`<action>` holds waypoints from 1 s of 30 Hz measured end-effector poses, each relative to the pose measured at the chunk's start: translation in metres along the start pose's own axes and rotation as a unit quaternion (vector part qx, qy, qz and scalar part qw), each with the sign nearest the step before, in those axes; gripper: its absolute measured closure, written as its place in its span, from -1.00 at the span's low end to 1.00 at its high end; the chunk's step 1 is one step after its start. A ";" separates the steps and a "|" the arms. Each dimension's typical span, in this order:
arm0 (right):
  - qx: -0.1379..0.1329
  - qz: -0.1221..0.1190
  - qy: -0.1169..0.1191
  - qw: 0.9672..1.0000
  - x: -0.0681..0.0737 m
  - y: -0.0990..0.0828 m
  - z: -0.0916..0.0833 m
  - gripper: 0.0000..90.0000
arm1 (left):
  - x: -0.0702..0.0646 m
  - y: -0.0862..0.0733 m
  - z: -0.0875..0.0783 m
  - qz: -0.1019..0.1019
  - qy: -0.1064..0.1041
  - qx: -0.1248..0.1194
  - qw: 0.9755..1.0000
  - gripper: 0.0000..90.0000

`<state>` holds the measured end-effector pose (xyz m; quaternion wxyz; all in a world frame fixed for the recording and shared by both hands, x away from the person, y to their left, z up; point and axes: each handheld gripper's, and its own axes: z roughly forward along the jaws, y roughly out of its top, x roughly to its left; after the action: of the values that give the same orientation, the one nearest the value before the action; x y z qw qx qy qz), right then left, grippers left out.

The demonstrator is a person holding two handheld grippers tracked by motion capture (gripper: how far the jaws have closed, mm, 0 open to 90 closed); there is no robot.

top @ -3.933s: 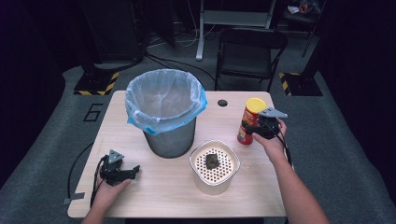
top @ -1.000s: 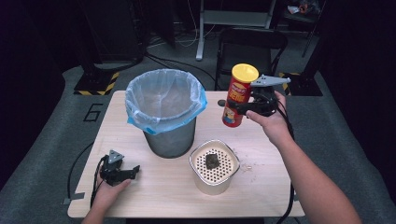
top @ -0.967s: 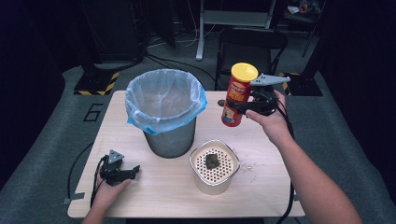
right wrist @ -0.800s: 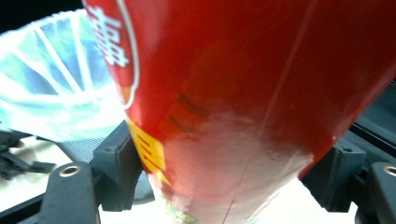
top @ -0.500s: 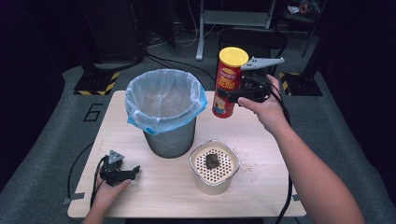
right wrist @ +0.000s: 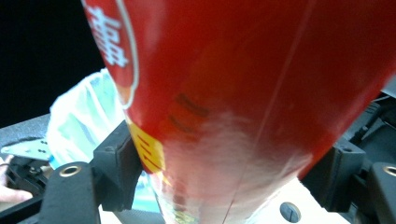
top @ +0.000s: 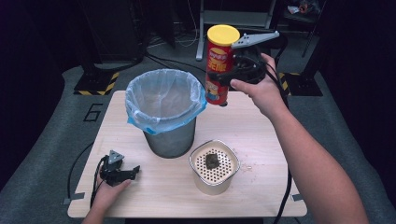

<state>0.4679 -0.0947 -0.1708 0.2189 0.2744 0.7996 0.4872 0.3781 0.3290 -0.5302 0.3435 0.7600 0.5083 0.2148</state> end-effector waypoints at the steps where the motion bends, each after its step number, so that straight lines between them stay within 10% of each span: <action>1: -0.001 0.001 0.001 1.000 0.001 0.004 0.000 -0.48 | 0.001 0.000 0.000 0.003 0.001 0.000 1.000 -0.70; 30: -0.015 -0.016 0.066 0.998 0.044 0.027 0.073 -0.48 | 0.000 0.000 -0.001 0.009 0.000 0.002 1.000 -0.70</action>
<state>0.4857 -0.0082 -0.1816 0.1781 0.2252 0.8090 0.5129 0.3775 0.3296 -0.5298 0.3402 0.7652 0.5016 0.2171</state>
